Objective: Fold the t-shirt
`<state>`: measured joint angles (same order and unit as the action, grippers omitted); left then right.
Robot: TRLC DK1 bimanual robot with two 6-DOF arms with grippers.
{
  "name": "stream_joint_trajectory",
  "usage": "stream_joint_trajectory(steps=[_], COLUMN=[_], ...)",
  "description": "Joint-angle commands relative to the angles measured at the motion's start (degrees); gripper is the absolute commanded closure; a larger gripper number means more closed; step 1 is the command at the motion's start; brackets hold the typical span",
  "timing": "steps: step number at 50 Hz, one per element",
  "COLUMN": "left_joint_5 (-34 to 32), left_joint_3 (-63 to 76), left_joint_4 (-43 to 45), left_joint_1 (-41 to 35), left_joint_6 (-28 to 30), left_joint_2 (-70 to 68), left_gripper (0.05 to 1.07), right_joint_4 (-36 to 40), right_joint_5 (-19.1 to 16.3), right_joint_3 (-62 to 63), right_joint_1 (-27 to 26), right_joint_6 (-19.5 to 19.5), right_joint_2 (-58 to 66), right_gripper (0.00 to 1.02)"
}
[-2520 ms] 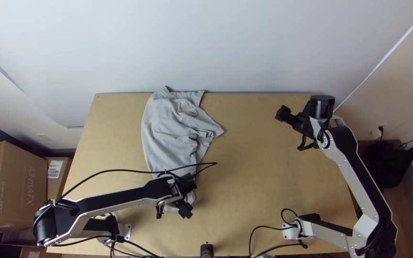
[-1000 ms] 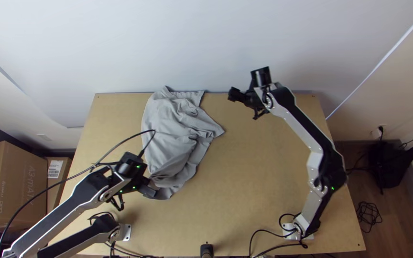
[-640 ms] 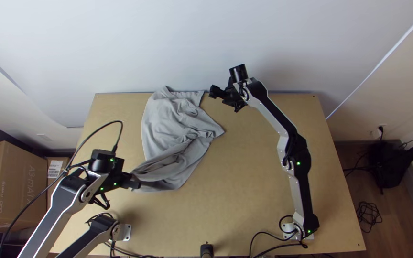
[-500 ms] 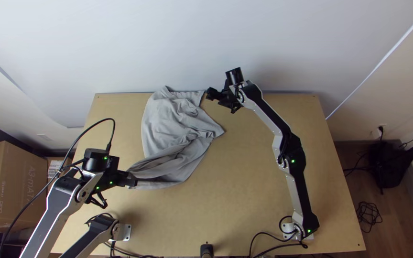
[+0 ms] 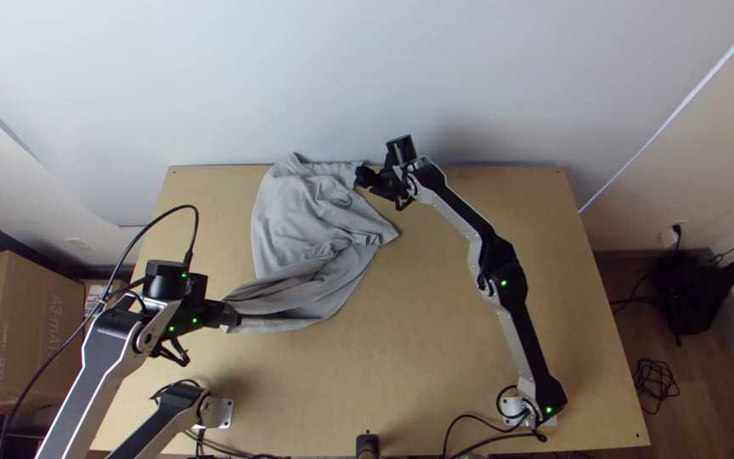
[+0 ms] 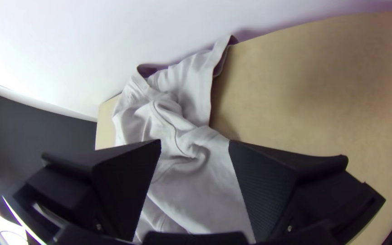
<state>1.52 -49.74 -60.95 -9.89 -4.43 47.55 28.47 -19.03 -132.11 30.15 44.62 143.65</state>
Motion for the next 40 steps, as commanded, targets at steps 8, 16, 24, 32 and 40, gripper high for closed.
stream_joint_trajectory(steps=[8, 16, 24, 32, 40], left_joint_5=[-0.29, -0.38, -0.38, -0.55, -1.08], left_joint_3=[-2.21, -2.21, -2.12, -1.50, -0.63], left_joint_4=[0.30, 0.57, 1.09, 1.18, 1.18], left_joint_1=[0.40, 0.40, 0.40, 0.40, 0.49], left_joint_6=[1.17, 1.26, 1.35, 1.35, 1.26], left_joint_2=[1.14, 1.32, 1.49, 1.41, 0.61], left_gripper=[1.04, 1.04, 1.04, 1.04, 1.04], right_joint_4=[-8.96, -10.19, -8.69, -8.08, -8.08], right_joint_5=[-1.45, -2.77, -3.21, -3.12, -3.21], right_joint_3=[0.19, 0.45, 2.92, 5.02, 4.94], right_joint_1=[0.96, 0.87, 1.40, 2.02, 2.37], right_joint_6=[4.25, 4.16, 1.61, 1.96, 1.61], right_joint_2=[2.68, 2.77, 1.28, 0.75, 0.13], right_gripper=[0.33, 0.33, 0.31, 0.25, 0.25])
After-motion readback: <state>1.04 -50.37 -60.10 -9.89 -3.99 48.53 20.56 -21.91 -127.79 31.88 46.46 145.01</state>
